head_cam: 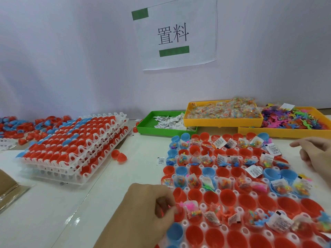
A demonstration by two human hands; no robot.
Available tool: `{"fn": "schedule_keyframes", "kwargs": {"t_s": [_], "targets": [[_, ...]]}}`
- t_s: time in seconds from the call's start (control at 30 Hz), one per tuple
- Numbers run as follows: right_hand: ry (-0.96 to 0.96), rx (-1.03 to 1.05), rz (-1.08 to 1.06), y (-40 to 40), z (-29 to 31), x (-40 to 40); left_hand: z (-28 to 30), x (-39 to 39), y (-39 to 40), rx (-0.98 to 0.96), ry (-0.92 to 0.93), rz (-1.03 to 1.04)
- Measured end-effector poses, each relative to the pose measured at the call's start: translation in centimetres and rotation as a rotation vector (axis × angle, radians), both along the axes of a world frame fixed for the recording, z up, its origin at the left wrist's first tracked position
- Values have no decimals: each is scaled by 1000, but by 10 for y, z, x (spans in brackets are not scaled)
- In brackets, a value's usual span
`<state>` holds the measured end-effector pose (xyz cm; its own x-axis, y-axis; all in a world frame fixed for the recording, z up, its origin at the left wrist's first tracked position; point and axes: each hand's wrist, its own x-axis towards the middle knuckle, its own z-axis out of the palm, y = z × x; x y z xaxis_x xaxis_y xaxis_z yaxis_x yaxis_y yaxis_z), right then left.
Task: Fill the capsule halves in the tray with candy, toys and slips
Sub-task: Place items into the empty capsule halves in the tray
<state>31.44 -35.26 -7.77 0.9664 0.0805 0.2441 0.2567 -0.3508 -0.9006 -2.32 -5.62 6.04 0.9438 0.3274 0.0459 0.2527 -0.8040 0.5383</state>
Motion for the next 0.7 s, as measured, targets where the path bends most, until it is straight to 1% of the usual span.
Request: {"fn": "schedule_keyframes", "kwargs": {"t_s": [0.07, 0.2, 0.43, 0.6, 0.7], "targets": [[6, 18, 28, 1, 4, 1, -3, -2, 6, -47, -67, 9], [-10, 2, -8, 0, -1, 7, -9, 0, 9, -73, -38, -19], [7, -5, 11, -2, -3, 8, -16, 3, 7, 5, -20, -14], [9, 11, 9, -1, -1, 7, -13, 1, 11, 53, -67, 6], [10, 10, 9, 0, -2, 8, -11, 2, 9, 74, -27, -31]]}}
